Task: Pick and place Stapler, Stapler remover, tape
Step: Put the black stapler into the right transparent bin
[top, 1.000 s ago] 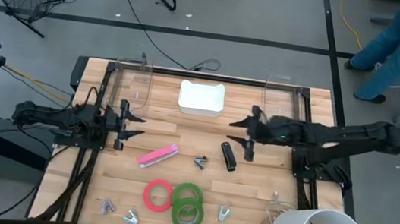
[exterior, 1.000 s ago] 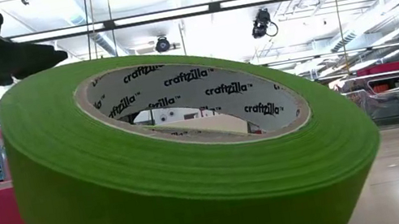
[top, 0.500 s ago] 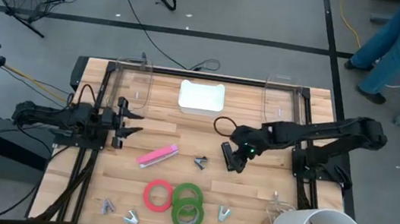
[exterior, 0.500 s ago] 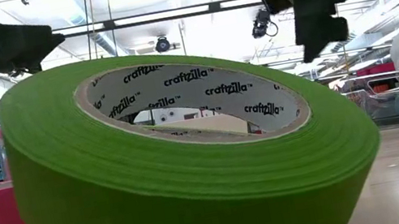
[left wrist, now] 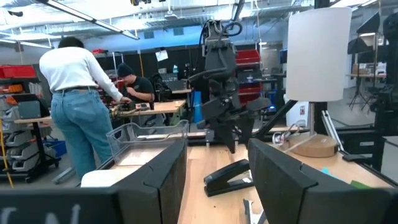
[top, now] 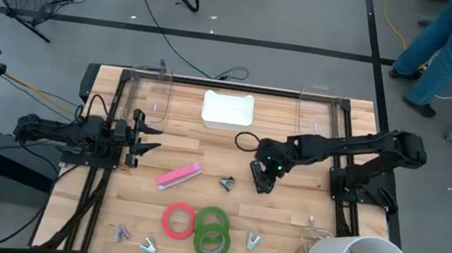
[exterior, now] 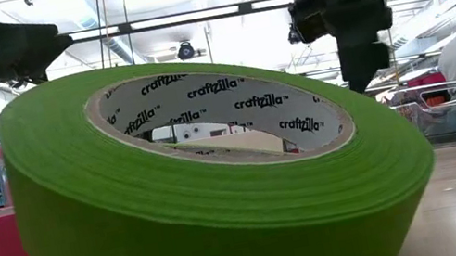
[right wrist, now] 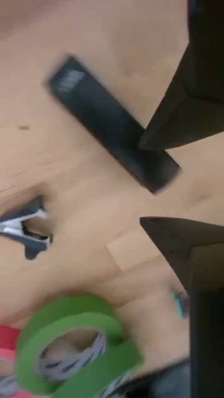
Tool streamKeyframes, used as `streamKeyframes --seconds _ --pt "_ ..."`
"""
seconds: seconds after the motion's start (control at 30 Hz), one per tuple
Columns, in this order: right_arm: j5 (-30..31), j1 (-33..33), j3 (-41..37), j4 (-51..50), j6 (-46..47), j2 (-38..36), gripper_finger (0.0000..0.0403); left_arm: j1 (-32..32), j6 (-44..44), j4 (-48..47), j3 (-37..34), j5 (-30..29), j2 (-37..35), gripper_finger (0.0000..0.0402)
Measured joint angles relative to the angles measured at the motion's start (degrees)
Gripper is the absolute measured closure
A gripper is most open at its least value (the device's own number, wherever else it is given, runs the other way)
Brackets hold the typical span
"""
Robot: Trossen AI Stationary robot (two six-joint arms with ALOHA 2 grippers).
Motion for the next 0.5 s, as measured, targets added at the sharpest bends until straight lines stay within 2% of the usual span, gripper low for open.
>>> streamKeyframes --seconds 0.1,0.23,0.33,0.5 --pt "-0.06 0.04 0.00 4.56 -3.61 -0.01 0.0218 -0.02 -0.02 0.03 0.01 0.00 0.00 0.0225" --pt "-3.17 -0.40 0.00 8.59 1.92 -0.02 0.0218 0.00 -0.02 0.07 0.02 0.00 0.00 0.0225" --pt "-3.08 -1.01 0.00 6.76 7.72 -0.02 0.0214 0.00 -0.01 0.09 0.01 0.00 0.00 0.0225" --pt "-0.23 -1.09 0.00 2.81 7.77 -0.02 0.0176 0.00 0.00 0.11 0.02 0.00 0.00 0.0225"
